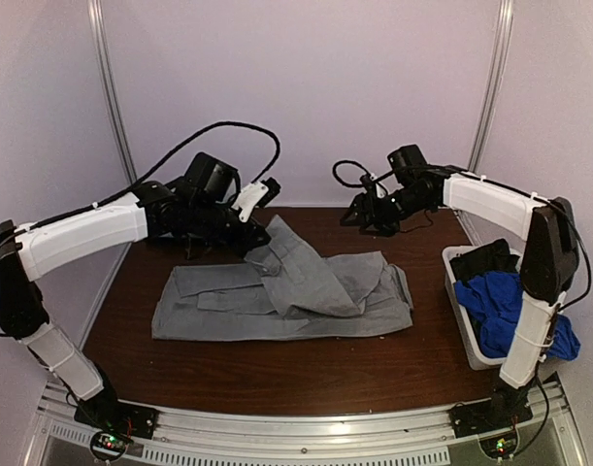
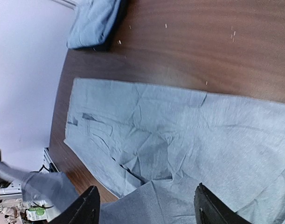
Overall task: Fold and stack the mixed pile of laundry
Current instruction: Smooth out the rectangle-folded shirt at the center of the board.
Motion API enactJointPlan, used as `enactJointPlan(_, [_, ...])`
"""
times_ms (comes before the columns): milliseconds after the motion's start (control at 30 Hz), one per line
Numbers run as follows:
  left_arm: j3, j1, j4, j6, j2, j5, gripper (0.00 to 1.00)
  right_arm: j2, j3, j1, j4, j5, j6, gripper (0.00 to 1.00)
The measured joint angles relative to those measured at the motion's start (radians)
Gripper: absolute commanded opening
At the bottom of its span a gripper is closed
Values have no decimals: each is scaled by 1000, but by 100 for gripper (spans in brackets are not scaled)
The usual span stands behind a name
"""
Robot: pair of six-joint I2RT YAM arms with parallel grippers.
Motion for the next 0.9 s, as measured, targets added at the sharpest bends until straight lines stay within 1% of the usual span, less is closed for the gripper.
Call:
enactJointPlan(133, [-68, 117, 29, -105, 0, 2, 0, -21, 45, -55, -27, -13, -46, 71])
enactJointPlan(267, [-148, 181, 53, -198, 0, 21, 0, 11, 45, -70, -70, -24, -77, 71])
enactJointPlan(433, [-251, 231, 82, -278, 0, 21, 0, 48, 43, -65, -105, -36, -108, 71])
enactJointPlan(600, [-360, 273, 89, -355, -37, -39, 0, 48, 32, -64, -119, -39, -135, 69])
enactJointPlan(633, [-396, 287, 85, -376, -61, -64, 0, 48, 24, -64, -119, -39, -140, 68])
enactJointPlan(767, [-440, 330, 83, -400, -98, -103, 0, 51, 5, -63, -131, -39, -149, 60])
enactJointPlan(900, [-455, 335, 99, -397, -101, -101, 0, 64, 5, -54, -133, -39, -164, 52])
